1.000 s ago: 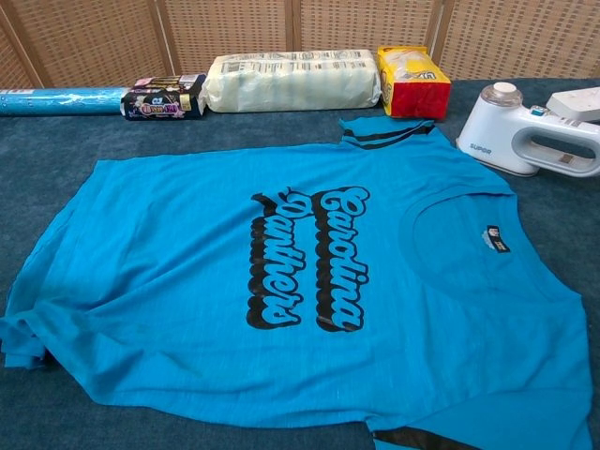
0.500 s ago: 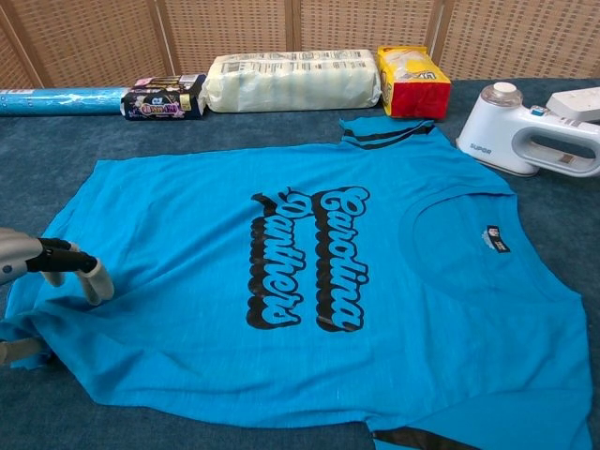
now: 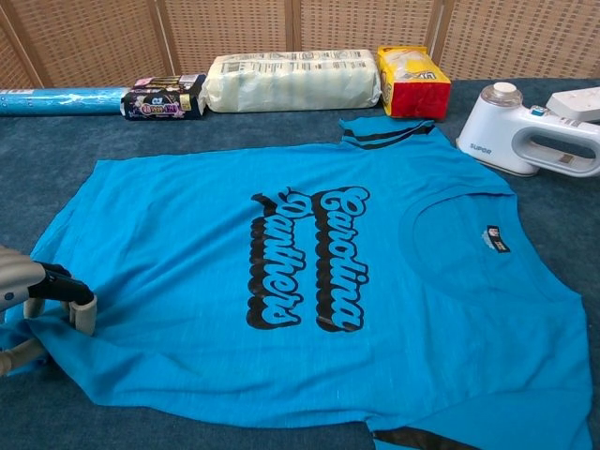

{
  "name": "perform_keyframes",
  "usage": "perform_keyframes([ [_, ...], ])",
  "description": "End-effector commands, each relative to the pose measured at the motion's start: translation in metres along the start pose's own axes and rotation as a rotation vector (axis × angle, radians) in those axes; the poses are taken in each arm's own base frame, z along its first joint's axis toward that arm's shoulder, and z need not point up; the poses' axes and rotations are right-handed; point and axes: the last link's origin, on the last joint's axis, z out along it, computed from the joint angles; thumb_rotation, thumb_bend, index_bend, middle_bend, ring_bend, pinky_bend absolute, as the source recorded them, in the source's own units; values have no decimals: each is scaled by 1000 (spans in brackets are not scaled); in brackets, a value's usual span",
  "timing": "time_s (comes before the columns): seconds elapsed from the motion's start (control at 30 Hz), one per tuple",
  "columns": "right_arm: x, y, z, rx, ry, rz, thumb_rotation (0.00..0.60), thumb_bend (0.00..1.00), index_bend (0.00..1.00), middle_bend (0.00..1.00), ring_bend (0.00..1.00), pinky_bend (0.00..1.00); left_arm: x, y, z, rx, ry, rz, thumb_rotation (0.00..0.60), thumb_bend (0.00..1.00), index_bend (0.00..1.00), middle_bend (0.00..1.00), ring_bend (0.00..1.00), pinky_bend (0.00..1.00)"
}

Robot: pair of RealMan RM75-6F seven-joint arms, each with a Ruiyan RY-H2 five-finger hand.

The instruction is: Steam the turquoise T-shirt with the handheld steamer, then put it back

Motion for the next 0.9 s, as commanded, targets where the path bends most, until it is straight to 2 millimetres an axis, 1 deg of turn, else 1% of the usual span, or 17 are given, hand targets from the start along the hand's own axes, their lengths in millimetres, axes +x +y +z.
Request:
perform_keyframes([
  [0.03,0,0,0,-2,-1,1,600,293,438,483,466,363,0,1,1,-1,0,0,600,529,480,474,383,497],
  [0.23,0,2,0,-7,3,2,600,293,438,483,466,363,1,3,4,-4,6,5,600,555,559,536,442,552],
  [0.43,-1,1,3,-7,2,5,600,293,438,483,466,363,15,-1,5,6,74,-9,600,554,563,548,453,560],
  [0.57,-1,-3,8,8,1,8,600,293,437,483,464,363,23,-5,5,12,111,-18,600,553,564,548,454,560],
  [0.73,0,-17,22,45,5,16,600,293,420,480,455,363,29,-8,9,17,139,-26,600,549,563,548,453,560],
  [0.9,2,-36,45,81,6,54,600,293,395,463,437,362,32,-10,17,26,150,-50,600,546,563,548,453,561],
])
